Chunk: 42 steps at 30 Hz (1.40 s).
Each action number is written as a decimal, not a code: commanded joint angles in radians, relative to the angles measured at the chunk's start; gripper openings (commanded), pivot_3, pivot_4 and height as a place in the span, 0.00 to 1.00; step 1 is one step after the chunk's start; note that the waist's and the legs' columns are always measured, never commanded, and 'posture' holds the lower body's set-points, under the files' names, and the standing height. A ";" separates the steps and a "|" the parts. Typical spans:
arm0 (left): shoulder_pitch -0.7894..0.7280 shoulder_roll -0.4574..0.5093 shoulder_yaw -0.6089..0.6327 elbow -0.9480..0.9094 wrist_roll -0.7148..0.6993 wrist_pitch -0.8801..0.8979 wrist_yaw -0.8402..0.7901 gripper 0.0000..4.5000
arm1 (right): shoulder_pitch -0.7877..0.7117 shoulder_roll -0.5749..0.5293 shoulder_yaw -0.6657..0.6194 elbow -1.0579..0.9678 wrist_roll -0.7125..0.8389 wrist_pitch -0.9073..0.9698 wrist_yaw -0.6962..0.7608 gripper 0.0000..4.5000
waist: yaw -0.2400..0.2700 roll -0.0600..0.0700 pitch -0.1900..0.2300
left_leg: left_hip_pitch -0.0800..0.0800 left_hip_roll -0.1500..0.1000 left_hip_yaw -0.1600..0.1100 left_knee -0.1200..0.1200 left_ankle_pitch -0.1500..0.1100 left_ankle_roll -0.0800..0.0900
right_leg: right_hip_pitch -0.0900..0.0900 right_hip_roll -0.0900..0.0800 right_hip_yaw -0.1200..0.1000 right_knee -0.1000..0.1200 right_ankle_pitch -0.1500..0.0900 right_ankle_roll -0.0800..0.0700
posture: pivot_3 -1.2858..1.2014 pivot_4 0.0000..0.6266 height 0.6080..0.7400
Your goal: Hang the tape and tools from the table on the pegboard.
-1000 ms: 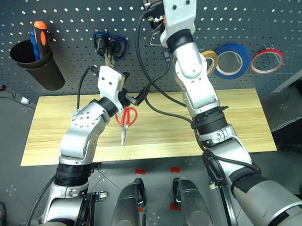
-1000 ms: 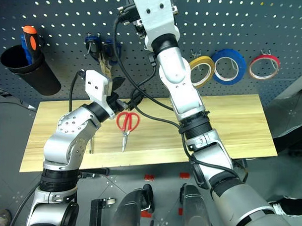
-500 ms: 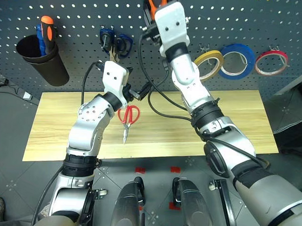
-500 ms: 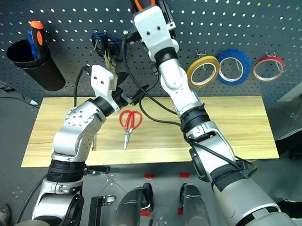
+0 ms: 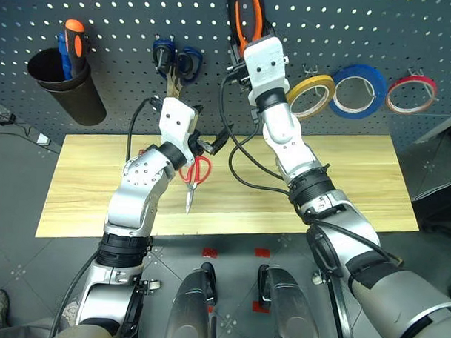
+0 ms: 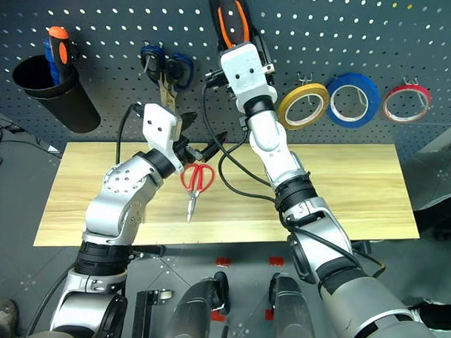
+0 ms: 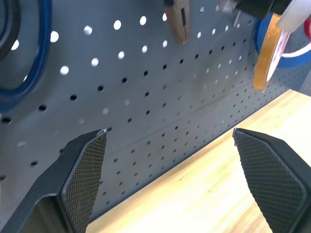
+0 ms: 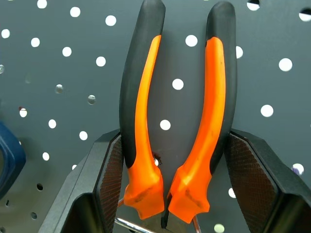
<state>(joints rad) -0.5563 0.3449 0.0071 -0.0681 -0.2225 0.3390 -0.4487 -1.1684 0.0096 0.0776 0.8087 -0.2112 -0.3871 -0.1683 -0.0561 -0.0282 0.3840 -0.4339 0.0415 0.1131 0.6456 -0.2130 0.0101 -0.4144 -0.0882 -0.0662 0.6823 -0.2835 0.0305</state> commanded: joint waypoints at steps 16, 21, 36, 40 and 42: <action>0.014 -0.045 0.004 0.027 0.009 0.025 0.035 1.00 | 0.185 -0.050 -0.055 -0.344 0.127 0.350 0.132 1.00 | 0.009 -0.001 0.000 | 0.000 0.000 -0.001 -0.001 0.000 0.000 | 0.001 0.000 -0.001 -0.001 0.000 0.000 | 0.46 0.61 1.00; 0.060 -0.058 0.028 -0.014 0.004 0.169 0.118 1.00 | 0.338 -0.084 -0.013 -0.639 0.233 0.610 0.334 1.00 | 0.003 -0.001 -0.001 | 0.000 0.000 -0.001 -0.002 0.000 0.000 | 0.001 0.000 -0.001 -0.003 0.000 0.000 | 0.46 0.60 1.00; 0.170 -0.014 0.031 -0.083 0.018 0.643 0.244 1.00 | 0.701 -0.366 0.150 -1.392 0.706 1.346 0.741 1.00 | -0.002 -0.001 0.000 | -0.002 0.001 -0.003 -0.003 -0.001 -0.001 | -0.001 0.000 -0.001 -0.003 0.000 0.000 | 0.45 0.62 1.00; 0.158 -0.056 0.010 -0.006 0.037 0.684 0.282 1.00 | 0.712 -0.382 0.170 -1.406 0.729 1.373 0.755 1.00 | -0.001 -0.001 0.000 | -0.002 0.000 -0.002 -0.003 -0.001 -0.001 | -0.001 0.000 -0.001 -0.003 0.000 0.001 | 0.45 0.63 1.00; 0.153 -0.068 0.003 0.019 0.047 0.683 0.290 1.00 | 0.714 -0.390 0.173 -1.408 0.735 1.376 0.757 1.00 | -0.001 -0.002 0.000 | -0.002 0.000 -0.002 -0.003 -0.001 -0.001 | -0.001 0.000 -0.001 -0.004 0.000 0.001 | 0.45 0.63 1.00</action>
<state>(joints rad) -0.4038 0.2801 0.0205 -0.0468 -0.1915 1.0205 -0.1690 -0.4592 -0.3778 0.2469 -0.5545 0.4959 0.9877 0.5724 -0.0569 -0.0302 0.3842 -0.4363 0.0418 0.1109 0.6424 -0.2139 0.0094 -0.4150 -0.0879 -0.0672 0.6784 -0.2837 0.0310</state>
